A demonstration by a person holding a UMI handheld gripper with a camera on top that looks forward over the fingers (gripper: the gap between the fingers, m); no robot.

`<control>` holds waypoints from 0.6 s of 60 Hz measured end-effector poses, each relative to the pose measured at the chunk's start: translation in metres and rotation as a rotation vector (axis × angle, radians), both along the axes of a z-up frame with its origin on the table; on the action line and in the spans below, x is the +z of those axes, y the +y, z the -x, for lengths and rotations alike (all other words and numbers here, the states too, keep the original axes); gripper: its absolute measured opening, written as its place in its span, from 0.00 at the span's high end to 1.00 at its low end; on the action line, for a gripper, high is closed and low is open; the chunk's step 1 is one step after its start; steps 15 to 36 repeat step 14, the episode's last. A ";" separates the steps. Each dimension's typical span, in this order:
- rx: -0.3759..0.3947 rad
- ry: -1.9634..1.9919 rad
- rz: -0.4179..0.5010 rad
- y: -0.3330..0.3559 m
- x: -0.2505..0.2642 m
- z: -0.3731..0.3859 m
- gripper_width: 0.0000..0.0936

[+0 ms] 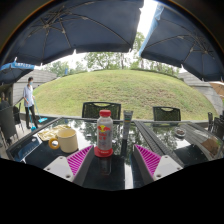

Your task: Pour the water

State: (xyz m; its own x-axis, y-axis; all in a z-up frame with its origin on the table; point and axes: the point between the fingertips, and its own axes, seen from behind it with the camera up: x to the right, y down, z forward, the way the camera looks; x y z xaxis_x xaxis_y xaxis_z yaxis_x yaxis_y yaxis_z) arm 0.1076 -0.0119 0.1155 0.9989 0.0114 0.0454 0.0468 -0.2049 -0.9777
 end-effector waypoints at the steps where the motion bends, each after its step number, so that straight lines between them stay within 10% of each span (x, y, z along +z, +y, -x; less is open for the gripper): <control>1: -0.009 0.006 0.003 -0.008 0.000 -0.005 0.10; 10: -0.116 0.027 0.037 -0.076 -0.014 -0.057 0.11; 36: -0.113 0.034 0.080 -0.099 -0.028 -0.062 0.11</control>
